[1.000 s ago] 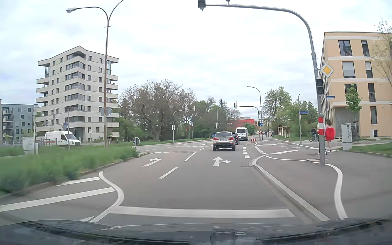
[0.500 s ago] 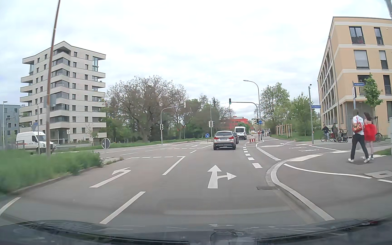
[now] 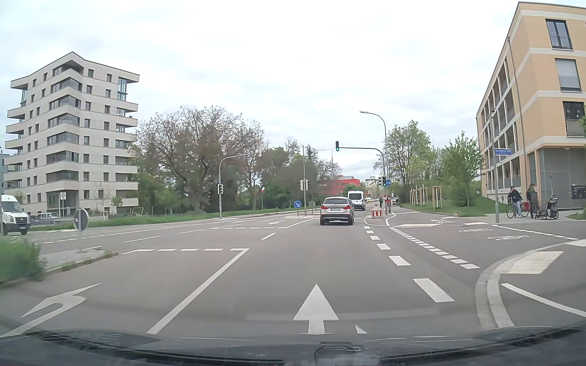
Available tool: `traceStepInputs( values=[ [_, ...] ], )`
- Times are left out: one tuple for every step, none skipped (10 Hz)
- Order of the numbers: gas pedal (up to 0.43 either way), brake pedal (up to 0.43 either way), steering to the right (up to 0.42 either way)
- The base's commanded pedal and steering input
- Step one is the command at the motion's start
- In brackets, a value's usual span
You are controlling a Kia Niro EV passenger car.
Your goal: Follow the waypoints while adhering to traffic rules and regulations
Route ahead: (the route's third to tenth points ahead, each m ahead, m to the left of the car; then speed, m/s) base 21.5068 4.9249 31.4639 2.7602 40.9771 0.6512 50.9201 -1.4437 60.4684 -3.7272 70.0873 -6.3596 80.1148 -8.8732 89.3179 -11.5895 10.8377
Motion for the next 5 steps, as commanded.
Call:
traceStepInputs(
  values=[
    [0.067,0.0,0.024],
    [0.067,0.0,0.024],
    [0.067,0.0,0.024],
    [0.067,0.0,0.024],
    [0.067,0.0,0.024]
  ],
)
